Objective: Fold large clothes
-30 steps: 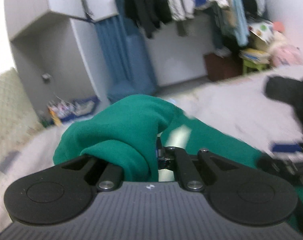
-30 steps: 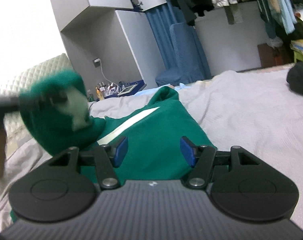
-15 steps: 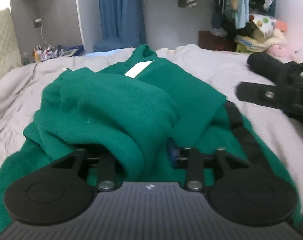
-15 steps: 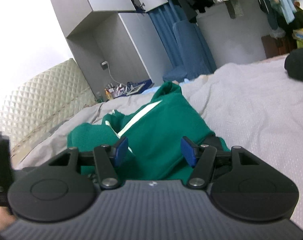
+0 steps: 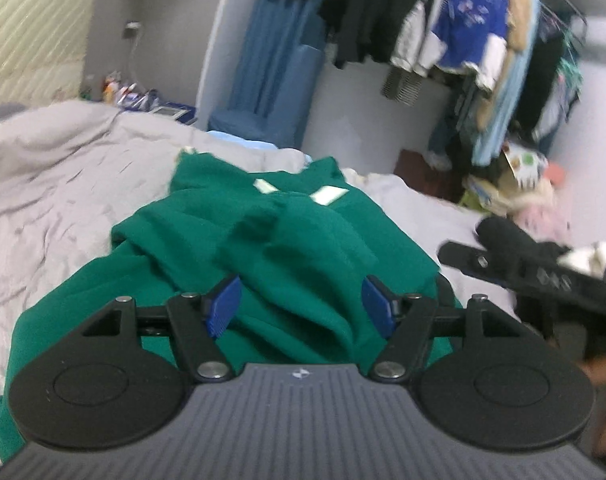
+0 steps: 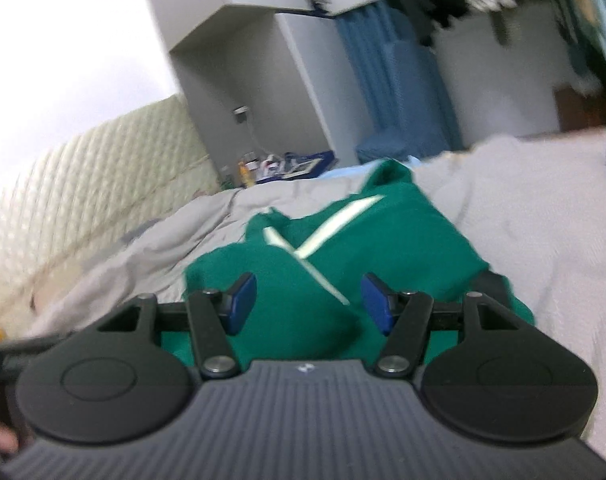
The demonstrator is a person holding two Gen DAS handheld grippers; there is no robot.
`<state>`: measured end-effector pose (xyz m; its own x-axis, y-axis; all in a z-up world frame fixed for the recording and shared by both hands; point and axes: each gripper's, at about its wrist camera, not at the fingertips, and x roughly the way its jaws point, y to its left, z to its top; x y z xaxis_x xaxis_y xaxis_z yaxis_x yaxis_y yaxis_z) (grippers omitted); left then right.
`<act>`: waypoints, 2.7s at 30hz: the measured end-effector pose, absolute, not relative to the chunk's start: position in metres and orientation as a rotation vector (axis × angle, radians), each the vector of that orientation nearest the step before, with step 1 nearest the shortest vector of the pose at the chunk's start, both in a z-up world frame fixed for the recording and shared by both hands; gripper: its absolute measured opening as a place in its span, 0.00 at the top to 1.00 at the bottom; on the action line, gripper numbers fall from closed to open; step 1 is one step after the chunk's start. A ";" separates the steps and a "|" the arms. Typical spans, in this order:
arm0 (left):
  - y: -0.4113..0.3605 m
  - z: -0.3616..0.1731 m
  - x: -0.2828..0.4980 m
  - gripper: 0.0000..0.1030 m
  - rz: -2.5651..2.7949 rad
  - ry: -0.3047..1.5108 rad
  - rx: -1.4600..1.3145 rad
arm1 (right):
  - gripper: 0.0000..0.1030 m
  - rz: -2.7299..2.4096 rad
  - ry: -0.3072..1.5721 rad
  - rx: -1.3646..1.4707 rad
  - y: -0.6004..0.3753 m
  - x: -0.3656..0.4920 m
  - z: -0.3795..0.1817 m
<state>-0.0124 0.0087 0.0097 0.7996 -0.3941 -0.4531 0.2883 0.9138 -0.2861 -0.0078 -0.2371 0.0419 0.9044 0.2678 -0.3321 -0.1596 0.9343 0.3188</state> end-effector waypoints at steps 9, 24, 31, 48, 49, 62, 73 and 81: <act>0.055 -0.016 0.027 0.30 -0.329 0.539 -0.272 | 0.40 0.320 0.340 0.036 -0.166 0.005 0.036; 0.096 -0.086 0.086 0.32 -0.209 0.724 -0.327 | 0.19 0.223 0.503 -0.215 -0.120 0.075 -0.023; 0.096 -0.087 0.087 0.32 -0.195 0.717 -0.334 | 0.65 0.195 0.508 -0.154 -0.136 0.070 -0.010; 0.118 -0.060 0.057 0.32 -0.107 0.597 -0.403 | 0.78 -0.084 0.611 0.366 -0.254 0.001 0.015; 0.128 -0.056 0.053 0.32 -0.091 0.580 -0.437 | 0.77 -0.083 0.628 0.382 -0.257 -0.003 0.014; 0.185 -0.064 0.046 0.30 -0.031 0.762 -0.566 | 0.27 -0.171 0.827 0.538 -0.326 -0.056 0.014; 0.165 -0.096 0.049 0.23 -0.009 0.883 -0.505 | 0.25 -0.241 0.953 0.712 -0.340 -0.035 -0.037; 0.156 -0.089 0.032 0.38 -0.078 0.917 -0.553 | 0.25 0.004 0.899 0.927 -0.341 -0.057 -0.034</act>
